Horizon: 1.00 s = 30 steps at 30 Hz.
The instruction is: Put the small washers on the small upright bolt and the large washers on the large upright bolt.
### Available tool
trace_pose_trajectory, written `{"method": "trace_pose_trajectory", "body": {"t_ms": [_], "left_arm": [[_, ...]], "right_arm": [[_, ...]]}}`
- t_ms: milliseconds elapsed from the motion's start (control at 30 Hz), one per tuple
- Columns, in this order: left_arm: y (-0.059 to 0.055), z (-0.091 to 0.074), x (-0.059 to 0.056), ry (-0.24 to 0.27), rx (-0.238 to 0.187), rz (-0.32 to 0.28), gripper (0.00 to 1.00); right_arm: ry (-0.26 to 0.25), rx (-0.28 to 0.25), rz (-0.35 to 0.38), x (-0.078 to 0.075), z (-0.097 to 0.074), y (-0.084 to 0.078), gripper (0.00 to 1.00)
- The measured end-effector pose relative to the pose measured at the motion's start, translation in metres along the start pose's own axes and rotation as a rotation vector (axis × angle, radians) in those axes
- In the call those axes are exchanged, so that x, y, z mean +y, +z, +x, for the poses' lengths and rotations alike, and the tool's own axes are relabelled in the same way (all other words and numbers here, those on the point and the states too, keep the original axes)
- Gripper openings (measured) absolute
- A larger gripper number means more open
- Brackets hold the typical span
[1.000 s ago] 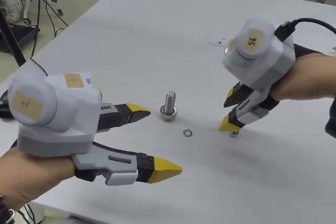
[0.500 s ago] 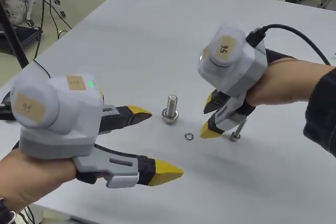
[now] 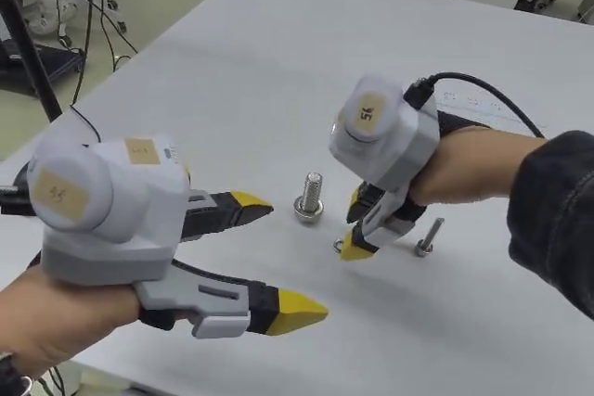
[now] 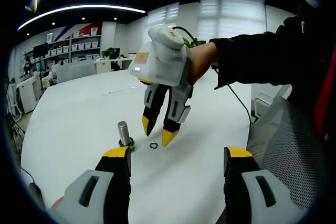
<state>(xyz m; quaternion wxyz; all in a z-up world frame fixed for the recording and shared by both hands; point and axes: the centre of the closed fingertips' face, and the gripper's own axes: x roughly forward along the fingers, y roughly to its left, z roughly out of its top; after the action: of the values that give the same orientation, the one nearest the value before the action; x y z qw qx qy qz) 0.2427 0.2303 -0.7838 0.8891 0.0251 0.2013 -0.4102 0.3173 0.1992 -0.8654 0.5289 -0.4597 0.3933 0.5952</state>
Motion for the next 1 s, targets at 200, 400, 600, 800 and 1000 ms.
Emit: {"method": "trace_pose_trajectory", "body": {"t_ms": [200,400,600,800,1000], "left_arm": [[-0.001,-0.001,0.0,0.002,0.0,-0.002,0.71],[-0.001,-0.001,0.0,0.002,0.001,-0.003,0.71],[-0.001,-0.001,0.0,0.004,-0.001,-0.004,0.71],[-0.002,-0.001,0.0,0.003,-0.002,-0.006,0.71],[-0.002,-0.001,0.0,0.001,0.0,-0.006,0.71]], "right_arm": [[0.007,0.011,-0.001,-0.002,0.008,-0.002,0.26],[0.007,0.02,-0.004,-0.004,0.013,-0.003,0.24],[0.006,0.024,-0.011,-0.004,0.016,-0.004,0.22],[0.008,0.021,-0.008,-0.003,0.015,-0.003,0.21],[0.007,0.021,-0.021,-0.002,0.016,-0.003,0.19]]}}
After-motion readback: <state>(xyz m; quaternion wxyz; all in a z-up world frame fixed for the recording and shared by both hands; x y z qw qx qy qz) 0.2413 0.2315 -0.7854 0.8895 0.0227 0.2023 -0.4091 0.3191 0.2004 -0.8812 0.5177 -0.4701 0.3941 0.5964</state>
